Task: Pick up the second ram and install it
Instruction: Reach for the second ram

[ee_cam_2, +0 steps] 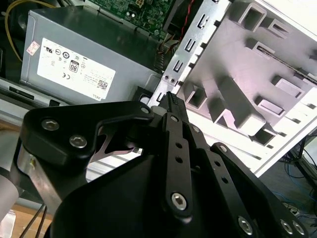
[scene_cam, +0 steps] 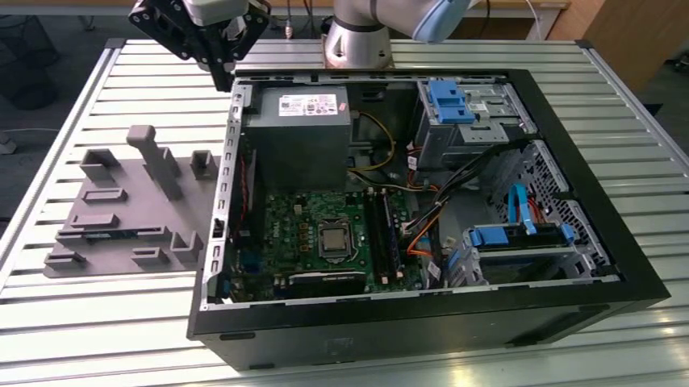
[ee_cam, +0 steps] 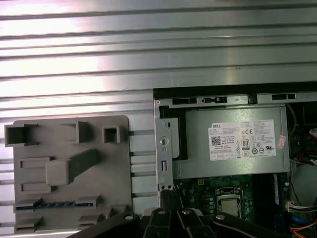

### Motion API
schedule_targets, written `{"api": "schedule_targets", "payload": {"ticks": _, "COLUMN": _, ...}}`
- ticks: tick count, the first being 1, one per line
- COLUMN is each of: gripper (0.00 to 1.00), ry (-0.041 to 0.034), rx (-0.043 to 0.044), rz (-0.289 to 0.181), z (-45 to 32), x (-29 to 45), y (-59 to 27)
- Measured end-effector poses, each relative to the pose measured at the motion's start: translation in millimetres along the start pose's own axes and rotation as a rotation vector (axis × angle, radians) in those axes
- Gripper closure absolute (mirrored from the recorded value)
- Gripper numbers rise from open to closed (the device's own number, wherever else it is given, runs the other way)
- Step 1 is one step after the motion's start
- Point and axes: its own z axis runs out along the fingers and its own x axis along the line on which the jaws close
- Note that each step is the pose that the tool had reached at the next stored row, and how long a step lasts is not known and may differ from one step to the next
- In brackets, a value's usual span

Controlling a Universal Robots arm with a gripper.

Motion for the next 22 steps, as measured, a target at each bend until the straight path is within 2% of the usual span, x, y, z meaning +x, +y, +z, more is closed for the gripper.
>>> {"api": "schedule_targets", "payload": {"ticks": 22, "gripper": 0.89, "ry": 0.0000, "rx": 0.0000, "rz": 0.000, "z": -0.6, "x": 23.9, "y": -1.8}}
